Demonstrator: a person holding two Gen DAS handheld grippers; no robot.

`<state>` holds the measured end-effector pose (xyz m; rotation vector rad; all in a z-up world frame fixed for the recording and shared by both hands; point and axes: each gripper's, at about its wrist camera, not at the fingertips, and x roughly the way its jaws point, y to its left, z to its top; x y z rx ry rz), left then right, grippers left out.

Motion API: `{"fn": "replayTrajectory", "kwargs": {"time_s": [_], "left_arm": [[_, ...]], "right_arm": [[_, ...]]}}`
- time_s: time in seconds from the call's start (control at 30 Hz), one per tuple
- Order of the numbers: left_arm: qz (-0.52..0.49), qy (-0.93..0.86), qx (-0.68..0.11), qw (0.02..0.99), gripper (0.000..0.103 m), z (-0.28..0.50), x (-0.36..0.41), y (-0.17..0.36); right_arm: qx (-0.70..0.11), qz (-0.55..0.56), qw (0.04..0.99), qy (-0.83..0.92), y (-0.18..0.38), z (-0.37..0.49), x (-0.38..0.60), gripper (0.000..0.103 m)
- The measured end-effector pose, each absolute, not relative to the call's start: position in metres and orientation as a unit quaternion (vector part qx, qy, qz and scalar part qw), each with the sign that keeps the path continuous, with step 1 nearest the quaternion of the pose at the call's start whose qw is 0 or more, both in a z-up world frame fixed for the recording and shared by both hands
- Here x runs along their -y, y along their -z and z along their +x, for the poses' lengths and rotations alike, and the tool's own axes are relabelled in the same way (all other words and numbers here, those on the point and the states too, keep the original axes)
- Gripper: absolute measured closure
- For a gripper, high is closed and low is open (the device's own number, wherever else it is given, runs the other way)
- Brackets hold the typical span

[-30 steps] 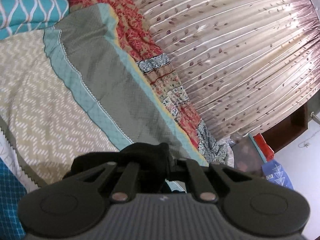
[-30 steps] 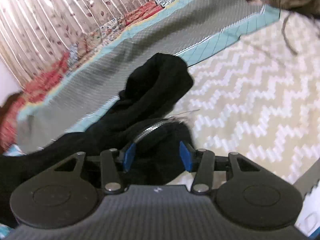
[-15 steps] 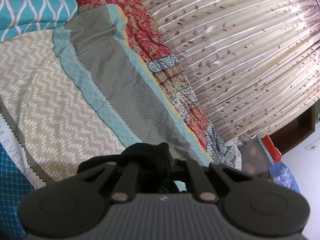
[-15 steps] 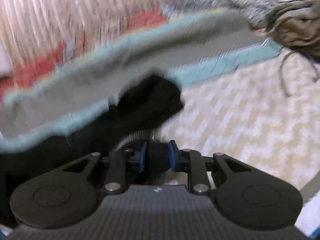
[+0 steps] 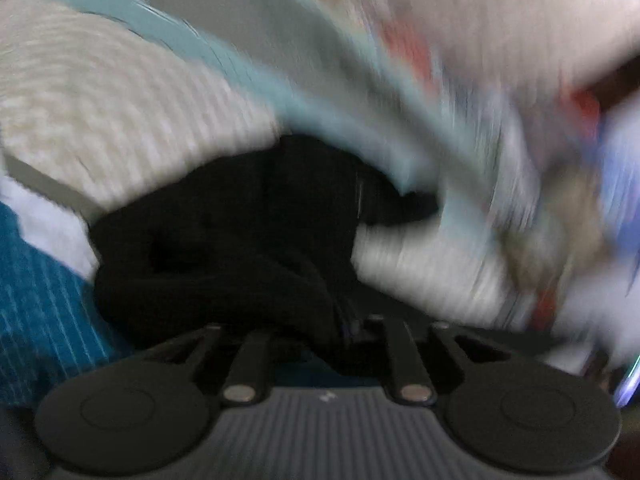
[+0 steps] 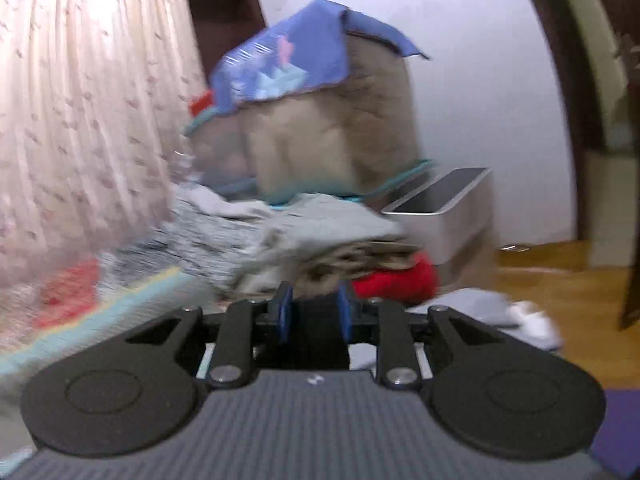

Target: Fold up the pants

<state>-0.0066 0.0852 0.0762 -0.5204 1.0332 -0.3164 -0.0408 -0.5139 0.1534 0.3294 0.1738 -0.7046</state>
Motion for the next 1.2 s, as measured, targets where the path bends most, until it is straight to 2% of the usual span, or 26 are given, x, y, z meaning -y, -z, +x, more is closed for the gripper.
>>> {"fn": "replayTrajectory", "kwargs": {"time_s": [0.07,0.13,0.2,0.3,0.47,0.57,0.7,0.9,0.93,1.0,1.1,1.13,1.17,1.2], "left_arm": [[-0.138,0.185,-0.541,0.809,0.071,-0.012,-0.043,-0.057],[-0.074,0.214,-0.56,0.797,0.064,-0.027,-0.021,-0.047],[-0.041,0.237,-0.552,0.798,0.059,-0.041,-0.02,-0.05],[-0.065,0.25,-0.518,0.816,0.057,-0.052,-0.053,-0.071],[-0.172,0.152,-0.424,0.876,0.029,-0.031,-0.148,-0.113],[-0.195,0.085,-0.396,0.893,0.029,0.004,-0.184,-0.116],[-0.192,0.032,-0.408,0.892,0.029,0.068,-0.2,-0.086],[-0.155,0.027,-0.48,0.863,0.028,0.117,-0.166,-0.012],[-0.146,0.032,-0.48,0.864,0.024,0.111,-0.158,-0.007],[-0.122,0.06,-0.473,0.871,0.023,0.103,-0.14,-0.003],[-0.076,0.075,-0.472,0.875,0.038,0.092,-0.11,-0.002],[-0.061,0.077,-0.469,0.878,0.05,0.088,-0.103,-0.004],[-0.058,0.079,-0.467,0.879,0.057,0.085,-0.101,-0.006],[-0.067,0.082,-0.468,0.877,0.061,0.083,-0.102,-0.009]], "right_arm": [[-0.136,0.15,0.912,0.357,-0.136,-0.033,0.524,0.073],[-0.177,0.152,0.902,0.363,-0.122,-0.032,0.527,0.051],[-0.172,0.159,0.904,0.359,-0.116,-0.04,0.519,0.041],[-0.157,0.15,0.908,0.358,-0.116,-0.048,0.506,0.041],[-0.12,0.17,0.914,0.349,-0.126,-0.04,0.489,0.041],[-0.118,0.18,0.927,0.305,-0.135,-0.023,0.476,0.041],[-0.169,0.179,0.949,0.196,-0.139,0.012,0.439,0.04],[-0.258,0.105,0.96,0.008,-0.119,0.071,0.33,0.035],[-0.269,0.083,0.959,-0.025,-0.114,0.08,0.308,0.034],[-0.286,0.04,0.954,-0.084,-0.102,0.098,0.268,0.033],[-0.313,-0.03,0.938,-0.146,-0.071,0.126,0.207,0.032],[-0.324,-0.058,0.93,-0.162,-0.059,0.135,0.189,0.033],[-0.331,-0.085,0.925,-0.164,-0.049,0.141,0.175,0.035],[-0.342,-0.107,0.92,-0.157,-0.038,0.149,0.166,0.048]]}}
